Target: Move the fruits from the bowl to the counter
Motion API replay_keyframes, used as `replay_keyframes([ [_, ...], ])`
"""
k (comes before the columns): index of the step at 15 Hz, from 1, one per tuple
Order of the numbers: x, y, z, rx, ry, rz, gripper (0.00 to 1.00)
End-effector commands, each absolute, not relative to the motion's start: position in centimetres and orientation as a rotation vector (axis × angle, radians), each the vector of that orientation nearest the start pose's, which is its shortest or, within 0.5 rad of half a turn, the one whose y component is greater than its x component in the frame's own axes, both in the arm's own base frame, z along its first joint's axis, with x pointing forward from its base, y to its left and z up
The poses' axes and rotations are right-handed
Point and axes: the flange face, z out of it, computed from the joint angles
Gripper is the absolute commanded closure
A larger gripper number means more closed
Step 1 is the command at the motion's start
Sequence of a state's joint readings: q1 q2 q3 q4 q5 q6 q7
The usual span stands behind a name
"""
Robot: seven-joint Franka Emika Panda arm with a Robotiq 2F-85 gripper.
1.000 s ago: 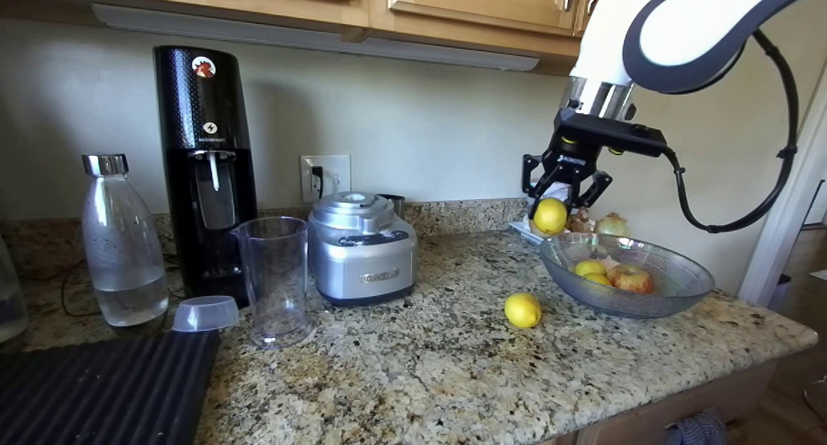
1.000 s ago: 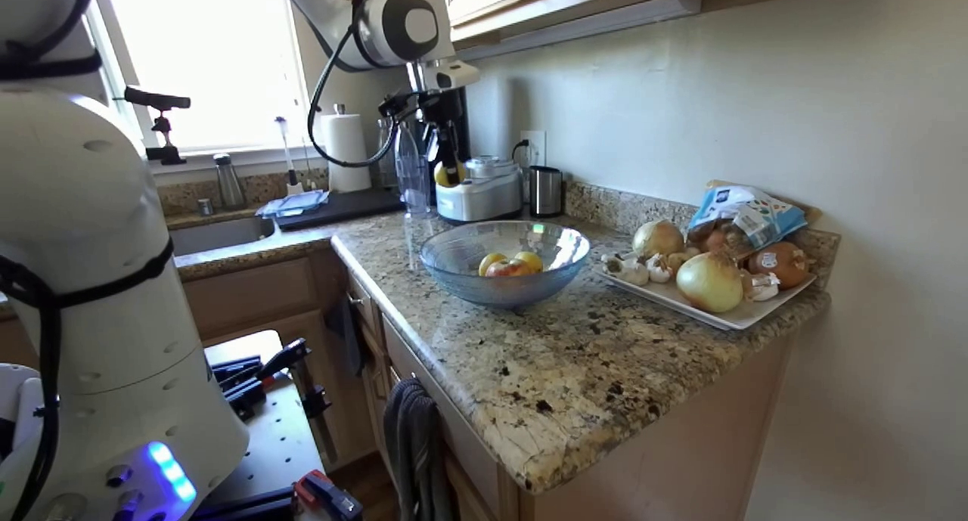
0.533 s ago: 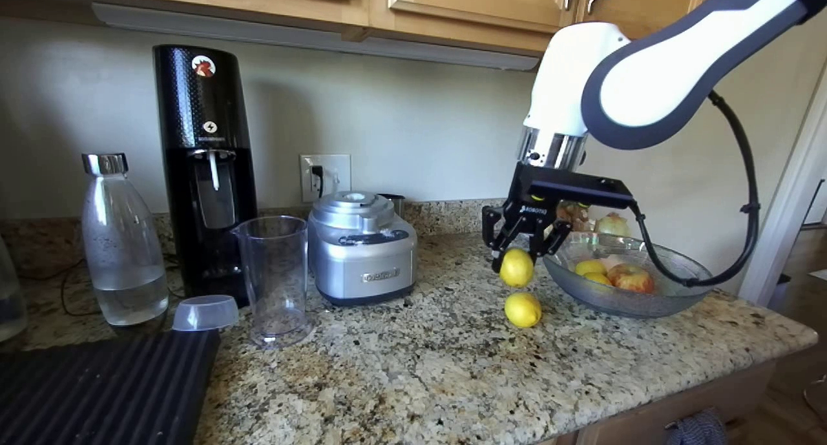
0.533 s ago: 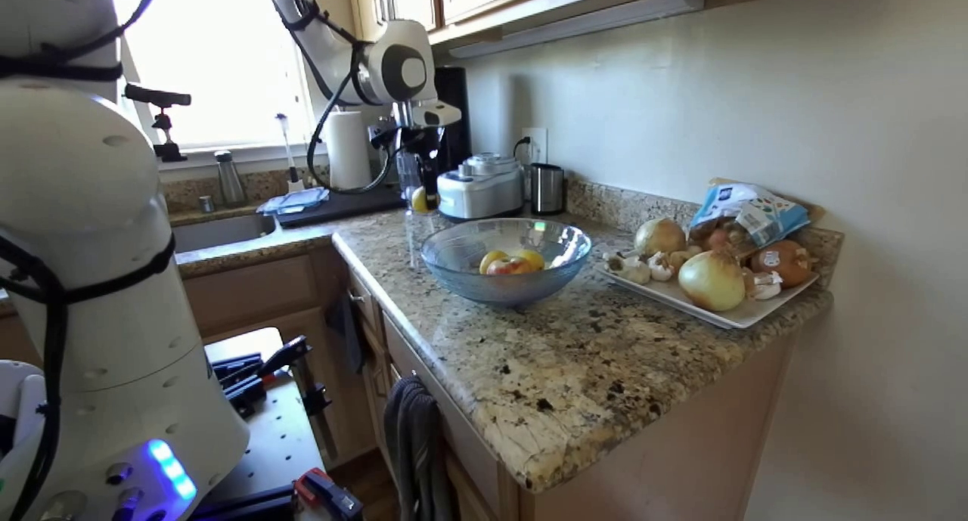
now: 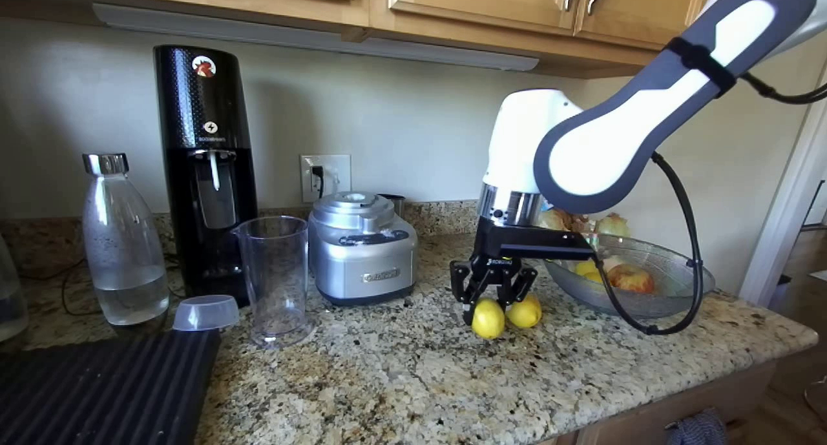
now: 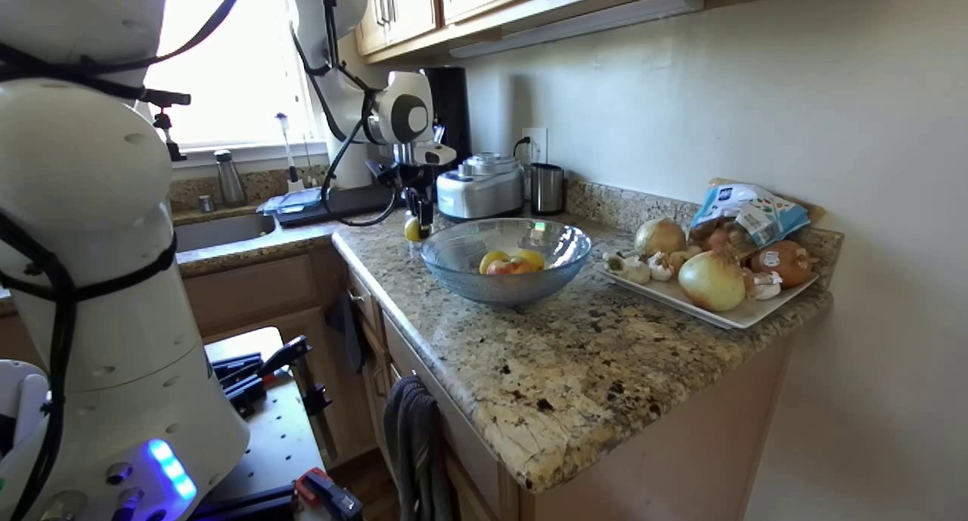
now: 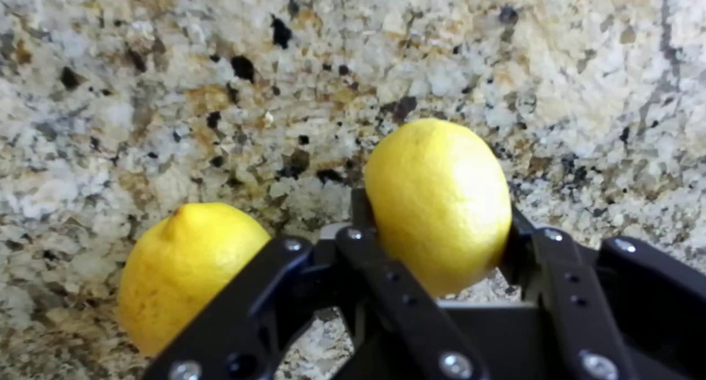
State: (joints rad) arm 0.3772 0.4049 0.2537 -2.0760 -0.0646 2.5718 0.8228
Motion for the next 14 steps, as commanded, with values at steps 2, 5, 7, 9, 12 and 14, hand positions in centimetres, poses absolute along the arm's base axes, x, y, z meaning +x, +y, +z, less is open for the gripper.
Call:
replay_keyframes([
  [2, 49.5, 35.6, 23.7, -3.055, 0.148, -0.068, 0.24],
  [5, 49.0, 35.1, 26.0, -3.052, 0.096, -0.064, 0.16],
  [7, 48.8, 34.6, 28.3, -3.041, 0.076, -0.076, 0.04],
  [9, 48.7, 33.8, 31.0, -3.039, 0.065, -0.080, 0.00],
  [12, 48.8, 31.7, 35.1, -3.056, 0.101, -0.091, 0.00],
  [14, 49.3, 29.6, 37.6, -3.068, 0.166, -0.126, 0.00],
])
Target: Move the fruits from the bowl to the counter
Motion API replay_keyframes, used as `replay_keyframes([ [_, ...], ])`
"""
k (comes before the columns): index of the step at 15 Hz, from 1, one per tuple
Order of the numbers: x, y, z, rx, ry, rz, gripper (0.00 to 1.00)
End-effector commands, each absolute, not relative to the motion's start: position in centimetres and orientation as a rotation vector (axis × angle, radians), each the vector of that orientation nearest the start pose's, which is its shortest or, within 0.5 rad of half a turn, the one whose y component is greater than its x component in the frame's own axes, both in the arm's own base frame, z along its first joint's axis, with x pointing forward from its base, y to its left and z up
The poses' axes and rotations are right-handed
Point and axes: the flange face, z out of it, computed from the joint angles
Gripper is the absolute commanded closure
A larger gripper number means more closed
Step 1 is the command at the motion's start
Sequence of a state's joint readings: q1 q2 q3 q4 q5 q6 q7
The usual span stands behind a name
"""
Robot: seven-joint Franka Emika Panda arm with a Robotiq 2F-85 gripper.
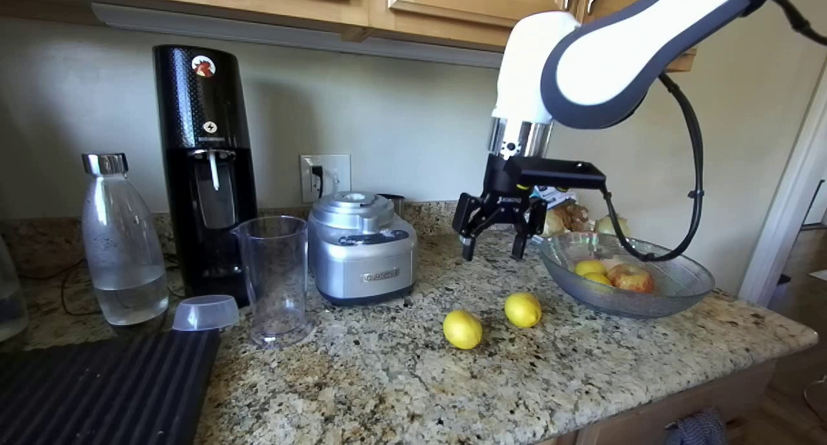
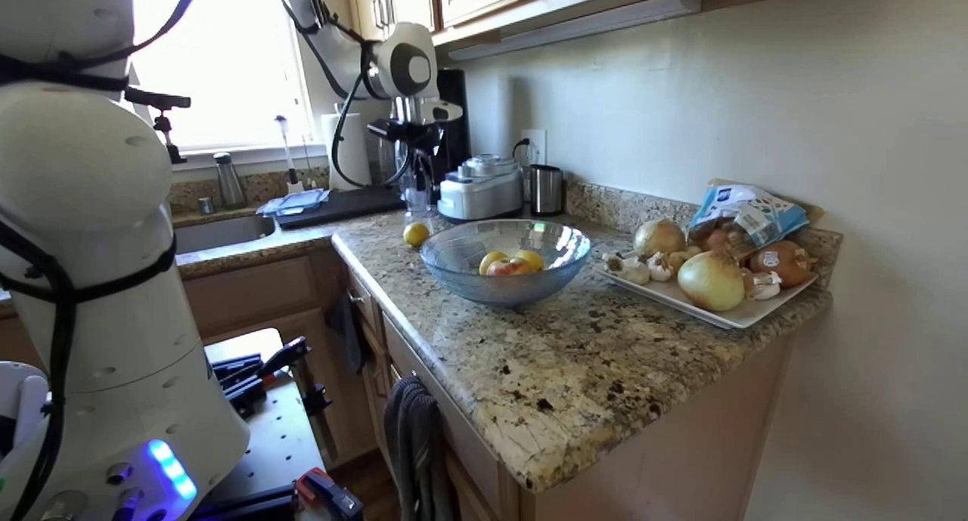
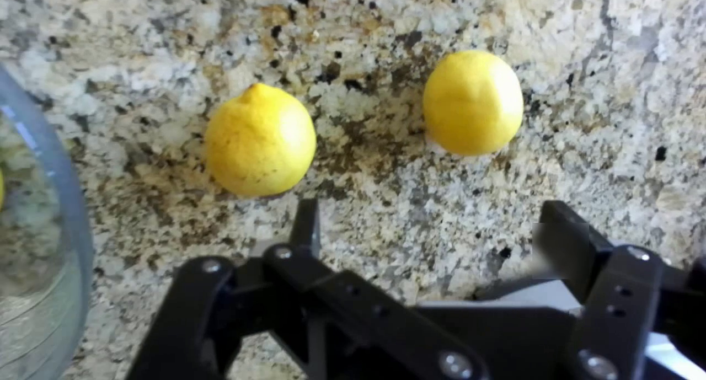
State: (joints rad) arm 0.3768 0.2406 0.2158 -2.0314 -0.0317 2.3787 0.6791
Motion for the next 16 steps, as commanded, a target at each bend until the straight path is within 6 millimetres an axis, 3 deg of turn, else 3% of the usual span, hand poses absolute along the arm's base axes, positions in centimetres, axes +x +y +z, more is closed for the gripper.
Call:
replay_keyframes([
  [1, 49.7, 28.3, 38.4, -3.073, 0.218, -0.156, 0.00],
  [4, 50.7, 24.4, 40.0, -3.074, 0.357, -0.192, 0.00],
  [8, 51.6, 18.9, 39.5, -3.080, 0.581, -0.223, 0.00],
  [12, 52.1, 14.5, 36.9, -3.066, 0.838, -0.184, 0.00],
  [16, 51.8, 11.8, 34.2, -3.012, 1.019, -0.113, 0.00],
])
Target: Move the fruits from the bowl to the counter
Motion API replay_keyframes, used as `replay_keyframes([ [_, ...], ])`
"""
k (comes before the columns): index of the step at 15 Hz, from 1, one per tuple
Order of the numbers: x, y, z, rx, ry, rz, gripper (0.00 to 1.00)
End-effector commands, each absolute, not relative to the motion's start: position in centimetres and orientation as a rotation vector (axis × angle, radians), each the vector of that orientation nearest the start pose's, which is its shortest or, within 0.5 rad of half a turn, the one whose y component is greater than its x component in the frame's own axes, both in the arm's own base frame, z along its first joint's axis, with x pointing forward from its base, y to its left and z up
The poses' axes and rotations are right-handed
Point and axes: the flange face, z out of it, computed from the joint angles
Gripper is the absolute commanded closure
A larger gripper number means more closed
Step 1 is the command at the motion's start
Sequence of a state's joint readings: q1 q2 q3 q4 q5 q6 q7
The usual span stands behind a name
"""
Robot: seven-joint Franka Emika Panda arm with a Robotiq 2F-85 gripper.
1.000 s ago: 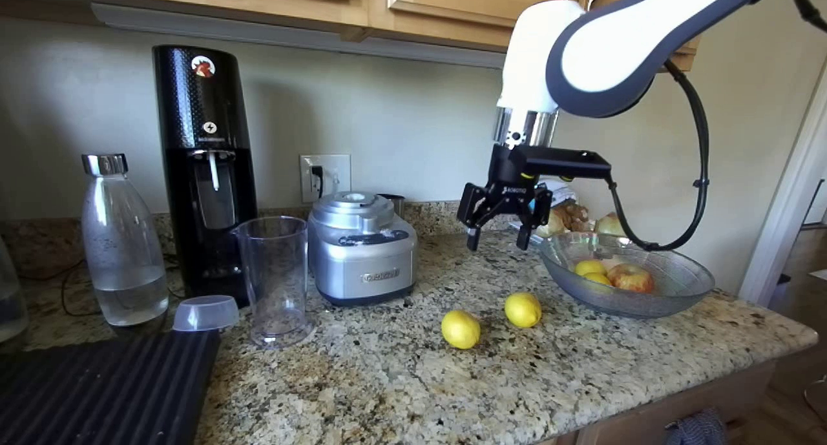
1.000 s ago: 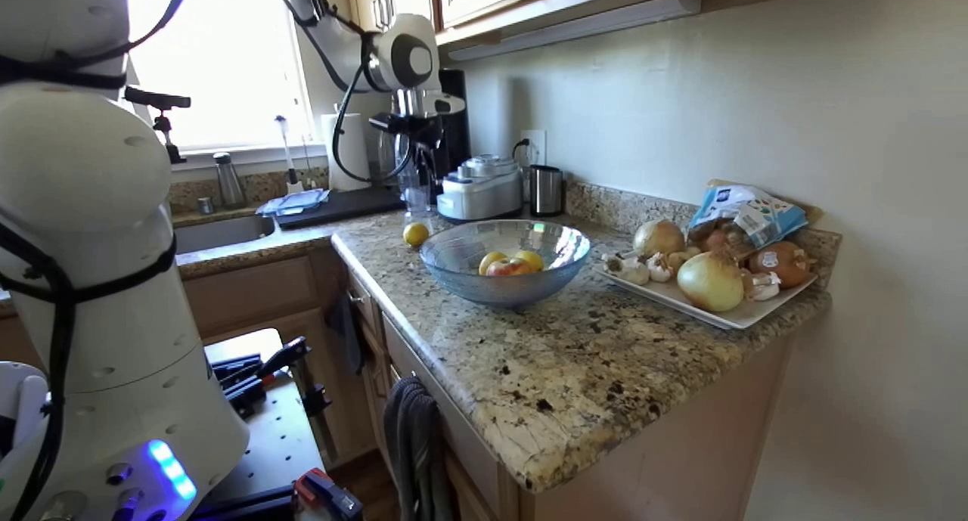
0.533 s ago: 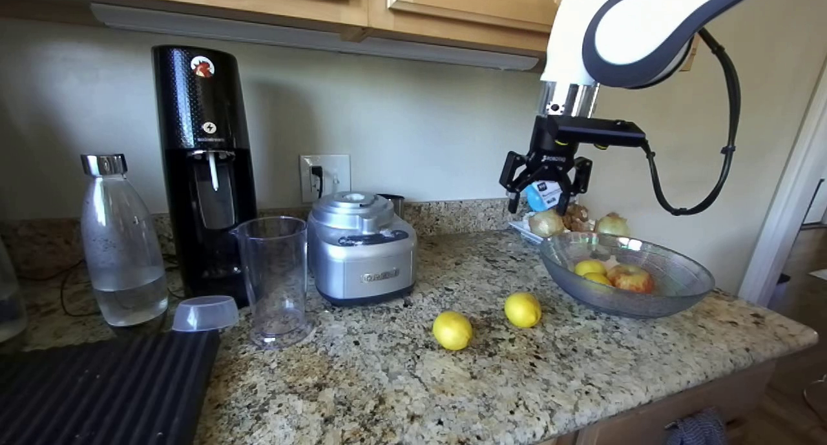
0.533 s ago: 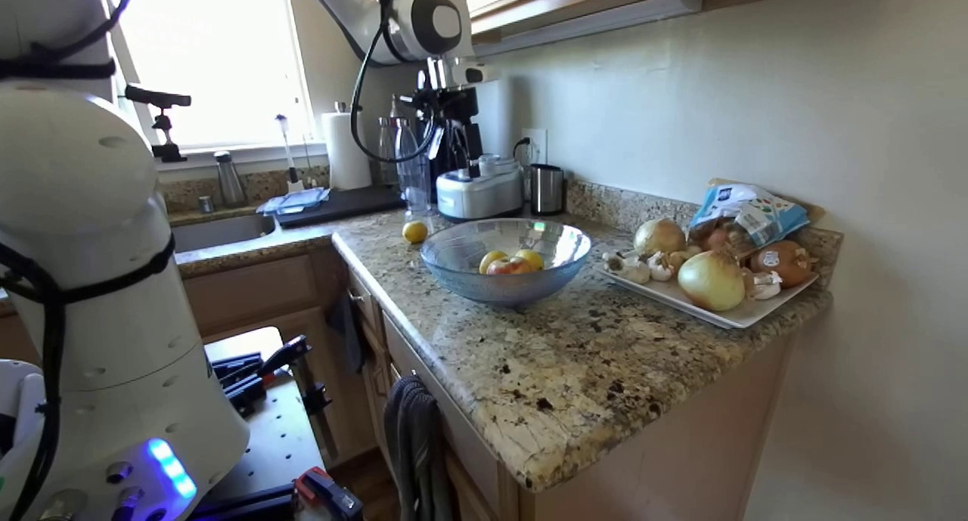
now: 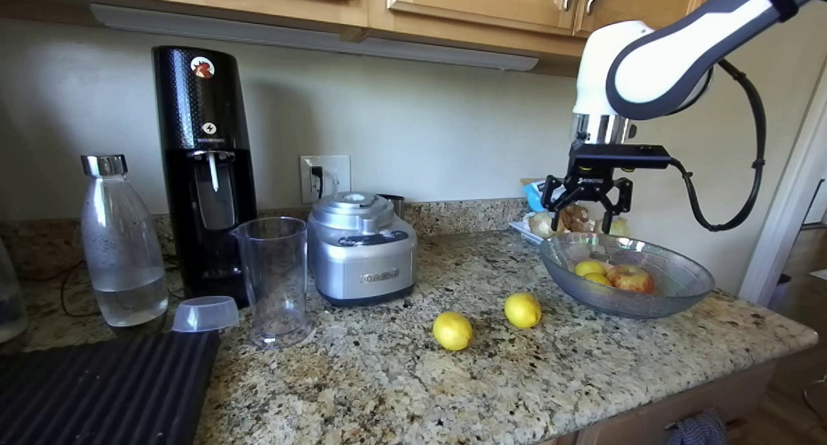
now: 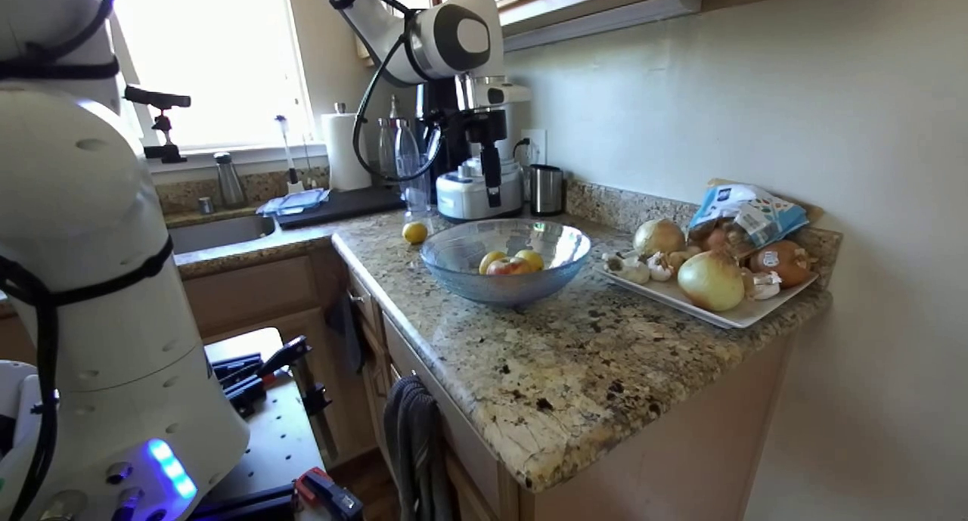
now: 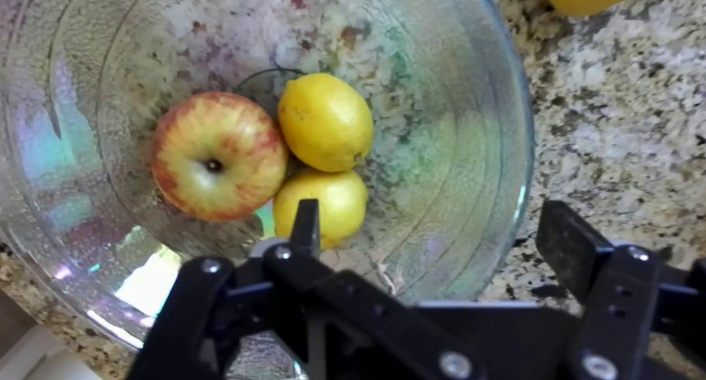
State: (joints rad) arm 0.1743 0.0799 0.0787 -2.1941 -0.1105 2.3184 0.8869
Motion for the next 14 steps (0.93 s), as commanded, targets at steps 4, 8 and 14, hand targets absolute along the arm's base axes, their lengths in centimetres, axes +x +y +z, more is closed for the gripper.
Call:
replay_keyframes([
  [4, 51.1, 10.2, 32.0, -2.981, 1.160, -0.037, 0.00],
  [8, 50.6, 9.4, 30.0, -2.945, 1.221, -0.001, 0.00],
  [14, 50.8, 8.9, 26.4, -2.811, 1.394, 0.064, 0.00],
])
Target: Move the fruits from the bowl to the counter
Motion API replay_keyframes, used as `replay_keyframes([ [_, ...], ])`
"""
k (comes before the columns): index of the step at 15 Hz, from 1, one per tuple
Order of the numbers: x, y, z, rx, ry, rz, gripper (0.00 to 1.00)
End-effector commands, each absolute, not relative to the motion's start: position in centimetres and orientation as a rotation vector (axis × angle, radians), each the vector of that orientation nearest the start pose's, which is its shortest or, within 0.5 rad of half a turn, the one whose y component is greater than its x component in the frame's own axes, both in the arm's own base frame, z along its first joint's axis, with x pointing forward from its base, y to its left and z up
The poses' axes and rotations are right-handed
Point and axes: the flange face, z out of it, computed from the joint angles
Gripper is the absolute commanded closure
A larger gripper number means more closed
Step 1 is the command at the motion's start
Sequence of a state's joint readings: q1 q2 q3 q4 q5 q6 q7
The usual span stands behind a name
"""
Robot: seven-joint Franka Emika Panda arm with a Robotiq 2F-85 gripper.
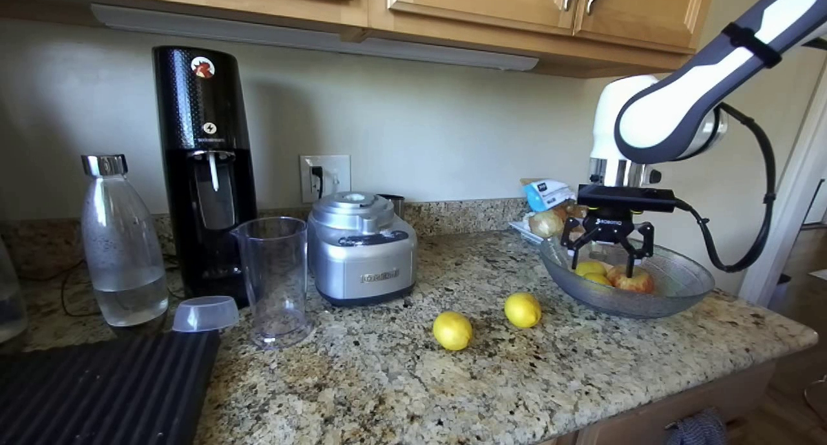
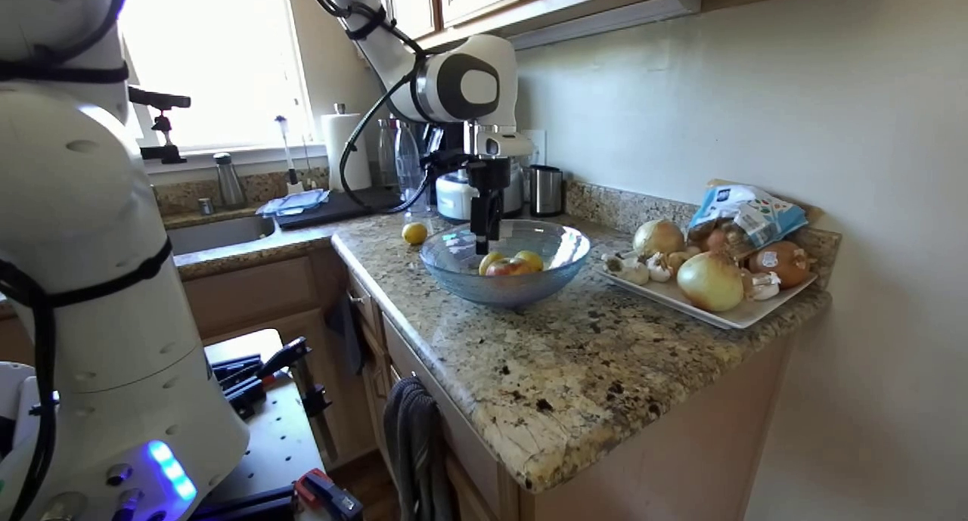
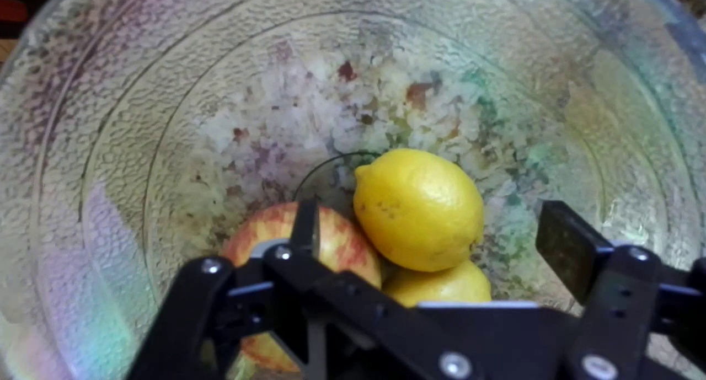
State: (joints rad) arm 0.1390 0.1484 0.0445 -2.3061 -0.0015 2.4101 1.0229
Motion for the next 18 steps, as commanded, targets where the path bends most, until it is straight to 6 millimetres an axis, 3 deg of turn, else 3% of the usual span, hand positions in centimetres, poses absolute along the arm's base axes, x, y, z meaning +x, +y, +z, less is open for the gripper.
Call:
replay_keyframes([
  [1, 50.9, 8.9, 25.9, -2.793, 1.416, 0.058, 0.00],
  [6, 51.1, 8.3, 24.1, -2.747, 1.504, 0.033, 0.00],
  [10, 50.9, 8.1, 23.8, -2.731, 1.551, 0.041, 0.00],
  [14, 50.7, 7.9, 23.3, -2.729, 1.583, 0.053, 0.18],
  [18, 50.6, 7.7, 23.5, -2.722, 1.588, 0.055, 0.56],
])
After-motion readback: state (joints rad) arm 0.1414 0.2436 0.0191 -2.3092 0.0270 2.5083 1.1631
